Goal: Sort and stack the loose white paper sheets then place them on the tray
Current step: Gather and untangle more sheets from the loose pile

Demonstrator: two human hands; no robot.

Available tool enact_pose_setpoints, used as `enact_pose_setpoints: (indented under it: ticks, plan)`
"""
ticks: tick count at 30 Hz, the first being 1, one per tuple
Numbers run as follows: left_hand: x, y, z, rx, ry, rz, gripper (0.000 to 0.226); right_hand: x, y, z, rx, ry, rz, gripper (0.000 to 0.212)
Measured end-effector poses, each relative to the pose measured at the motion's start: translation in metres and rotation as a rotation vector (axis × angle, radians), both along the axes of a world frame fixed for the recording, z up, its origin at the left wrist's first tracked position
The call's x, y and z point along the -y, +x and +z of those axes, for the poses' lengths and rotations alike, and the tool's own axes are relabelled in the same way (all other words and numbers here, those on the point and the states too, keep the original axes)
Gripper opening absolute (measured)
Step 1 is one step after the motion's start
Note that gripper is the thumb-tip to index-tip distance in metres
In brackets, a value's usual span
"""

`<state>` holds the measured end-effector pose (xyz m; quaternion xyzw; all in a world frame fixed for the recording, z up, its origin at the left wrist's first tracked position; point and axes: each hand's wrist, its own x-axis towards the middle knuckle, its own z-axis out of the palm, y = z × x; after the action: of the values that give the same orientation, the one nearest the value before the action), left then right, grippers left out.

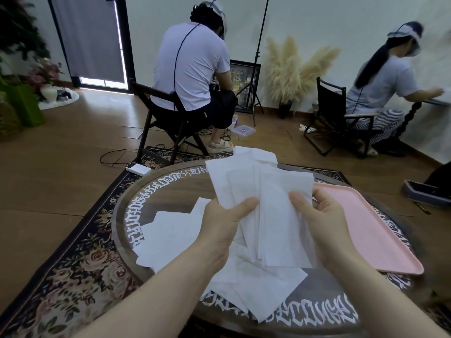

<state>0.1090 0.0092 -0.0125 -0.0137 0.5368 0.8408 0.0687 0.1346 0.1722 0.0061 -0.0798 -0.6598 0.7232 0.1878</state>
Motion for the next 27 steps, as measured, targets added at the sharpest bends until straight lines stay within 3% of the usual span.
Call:
enact_pose_setpoints:
  ticks: [12, 16, 18, 22, 27]
  plan:
    - [-0.001, 0.004, 0.003, -0.006, -0.008, -0.036, 0.028, 0.003, 0.003, 0.004, -0.032, 0.027, 0.013, 0.006]
    - [-0.001, 0.006, 0.006, -0.006, -0.016, -0.040, 0.051, 0.003, 0.004, 0.004, -0.026, 0.014, 0.005, 0.005]
    - [-0.002, 0.007, 0.006, -0.006, -0.012, -0.043, 0.051, 0.003, 0.004, 0.004, -0.025, 0.008, 0.001, 0.007]
    - [-0.001, 0.005, 0.005, 0.058, 0.051, 0.003, 0.037, 0.005, 0.009, 0.006, -0.110, 0.012, 0.073, 0.028]
    - [-0.001, 0.003, 0.004, 0.102, 0.125, -0.018, 0.040, 0.003, 0.015, 0.005, -0.198, 0.154, 0.130, 0.053]
